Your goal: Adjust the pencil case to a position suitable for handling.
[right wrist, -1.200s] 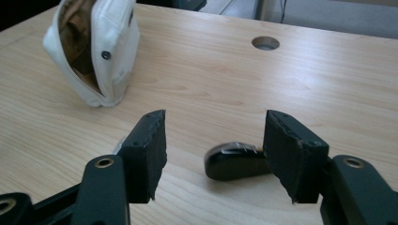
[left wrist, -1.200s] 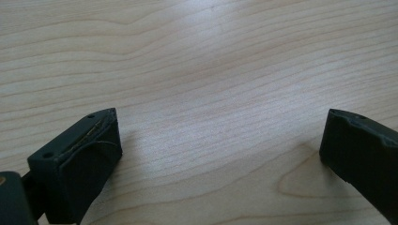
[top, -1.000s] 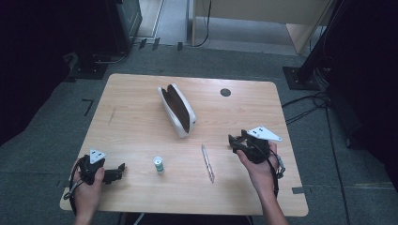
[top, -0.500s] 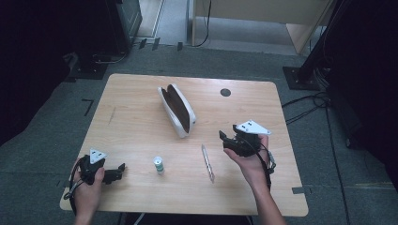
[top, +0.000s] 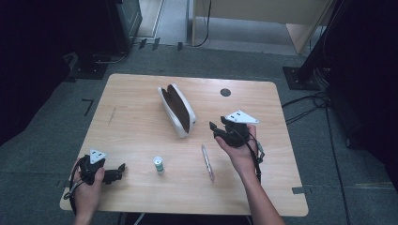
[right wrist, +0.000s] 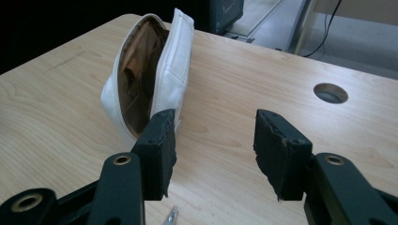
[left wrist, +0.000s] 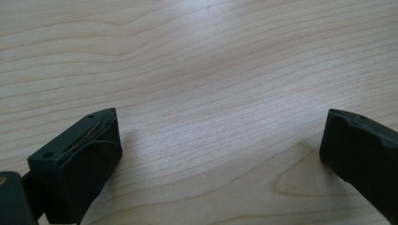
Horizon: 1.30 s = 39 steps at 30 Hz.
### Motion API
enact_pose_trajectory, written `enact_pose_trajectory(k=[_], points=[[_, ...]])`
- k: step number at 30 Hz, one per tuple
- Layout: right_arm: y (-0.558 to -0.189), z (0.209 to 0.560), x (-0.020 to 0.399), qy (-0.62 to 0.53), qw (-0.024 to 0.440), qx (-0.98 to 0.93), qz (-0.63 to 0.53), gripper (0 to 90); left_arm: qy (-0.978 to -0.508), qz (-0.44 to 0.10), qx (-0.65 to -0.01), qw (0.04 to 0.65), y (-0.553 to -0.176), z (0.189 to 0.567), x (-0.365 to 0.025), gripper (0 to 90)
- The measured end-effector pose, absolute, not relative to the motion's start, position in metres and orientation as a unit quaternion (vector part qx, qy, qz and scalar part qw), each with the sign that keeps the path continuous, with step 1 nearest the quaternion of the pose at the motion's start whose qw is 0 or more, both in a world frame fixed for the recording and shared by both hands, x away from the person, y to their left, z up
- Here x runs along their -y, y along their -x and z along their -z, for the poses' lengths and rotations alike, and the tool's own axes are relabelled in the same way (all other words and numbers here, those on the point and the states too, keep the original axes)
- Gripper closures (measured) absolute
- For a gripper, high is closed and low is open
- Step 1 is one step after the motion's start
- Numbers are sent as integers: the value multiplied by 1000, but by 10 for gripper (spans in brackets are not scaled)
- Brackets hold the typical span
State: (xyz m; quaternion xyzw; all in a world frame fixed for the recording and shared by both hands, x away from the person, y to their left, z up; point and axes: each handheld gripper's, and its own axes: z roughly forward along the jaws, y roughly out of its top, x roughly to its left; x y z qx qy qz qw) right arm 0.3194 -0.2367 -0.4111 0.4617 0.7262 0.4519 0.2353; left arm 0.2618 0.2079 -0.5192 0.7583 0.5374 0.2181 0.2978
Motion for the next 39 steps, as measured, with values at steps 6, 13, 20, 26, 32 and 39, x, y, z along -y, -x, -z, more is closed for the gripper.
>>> enact_pose_trajectory(k=[6,13,20,26,32,39], points=[[-333,410,221,-448,254,-727,-455,517,-759,-217,-537,298,-262,519,-208,0],[-352,413,209,-454,231,-732,-452,522,-761,-217,-535,297,-262,519,-208,0],[-372,421,194,-467,209,-736,-445,458,-763,-215,-532,297,-262,519,-208,0],[-383,425,184,-471,203,-742,-431,422,-763,-215,-532,297,-262,519,-208,0],[-394,431,176,-478,198,-743,-424,418,-764,-214,-531,297,-262,519,-208,0],[-396,430,175,-486,184,-728,-448,423,-765,-214,-530,297,-262,519,-208,0]])
